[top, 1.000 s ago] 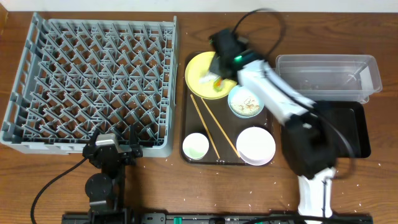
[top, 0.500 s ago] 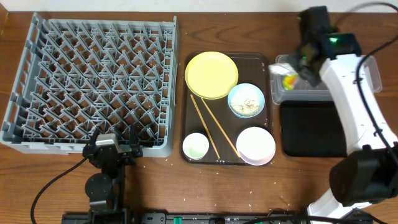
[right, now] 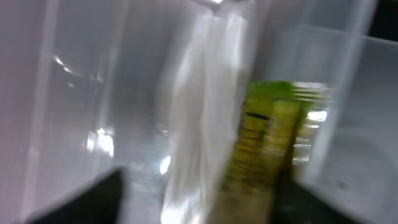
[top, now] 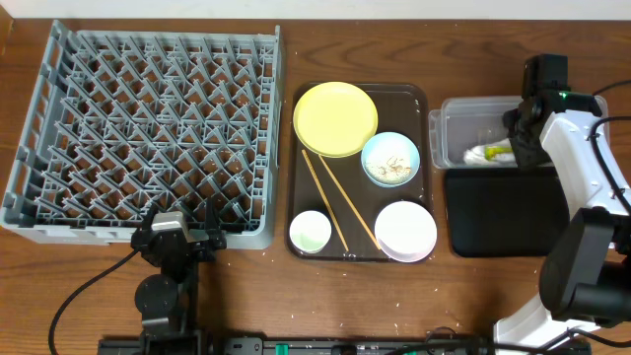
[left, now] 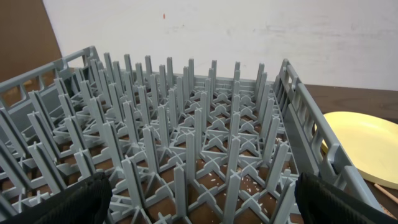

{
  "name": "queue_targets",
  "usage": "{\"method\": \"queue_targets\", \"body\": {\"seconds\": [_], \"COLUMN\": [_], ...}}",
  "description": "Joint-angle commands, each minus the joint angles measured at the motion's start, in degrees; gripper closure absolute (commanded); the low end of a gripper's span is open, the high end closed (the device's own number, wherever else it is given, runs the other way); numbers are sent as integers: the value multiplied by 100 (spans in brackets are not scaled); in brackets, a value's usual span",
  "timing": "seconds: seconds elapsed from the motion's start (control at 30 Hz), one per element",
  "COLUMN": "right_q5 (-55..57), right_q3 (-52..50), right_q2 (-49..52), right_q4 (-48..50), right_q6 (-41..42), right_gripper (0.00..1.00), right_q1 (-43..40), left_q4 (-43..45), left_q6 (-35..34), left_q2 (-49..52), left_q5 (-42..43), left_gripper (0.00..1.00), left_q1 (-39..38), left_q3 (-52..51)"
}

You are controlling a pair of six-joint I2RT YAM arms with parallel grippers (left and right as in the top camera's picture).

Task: Sort waste into correct bins and load items into the dishwasher
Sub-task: 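Move right gripper to blue rice bowl and grasp its rim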

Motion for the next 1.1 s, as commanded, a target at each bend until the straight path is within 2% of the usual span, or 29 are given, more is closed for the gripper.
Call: {"method": "queue_targets", "body": {"seconds": [0.0,0.1,0.23,0.37,0.5,0.6,0.7,0.83,1.07], "right_q5": [-116,-446,-837,-1088,-1729,-2227,-2339,-2232,-1606], "right_q3": [31,105,118,118,118,105,105,105,105], "right_q2": [-155,-455,-1016,-1609,-1840,-1775,-1519,-1147,-479], "right_q4": [293,684,1189,1226,868,564,177,-94,-295], "right_q6": [-957,-2122,-3189,-3604,-3995,-4468,-5390,-6284,-6402], "right_gripper": [1,1,1,1,2,5,7,1,1], "right_q1": [-24,4,98,304,708,1217,2072,2859,3543], "left_q4": [-212,-212,-212,-212,-212,-212,-212,-212,-212], "left_q6": [79,79,79,79,79,79,79,79,79], "left_q2": [-15,-15,-15,-15,-15,-15,-15,-15,-15], "left_q5": [-9,-9,-9,-9,-9,-9,-9,-9,-9], "left_gripper": [6,6,6,6,6,6,6,6,6], "left_q1": [-28,-28,-28,-28,-28,-28,-28,-28,-28], "left_q3": [-87,-87,-87,-87,-87,-87,-87,-87,-87]}}
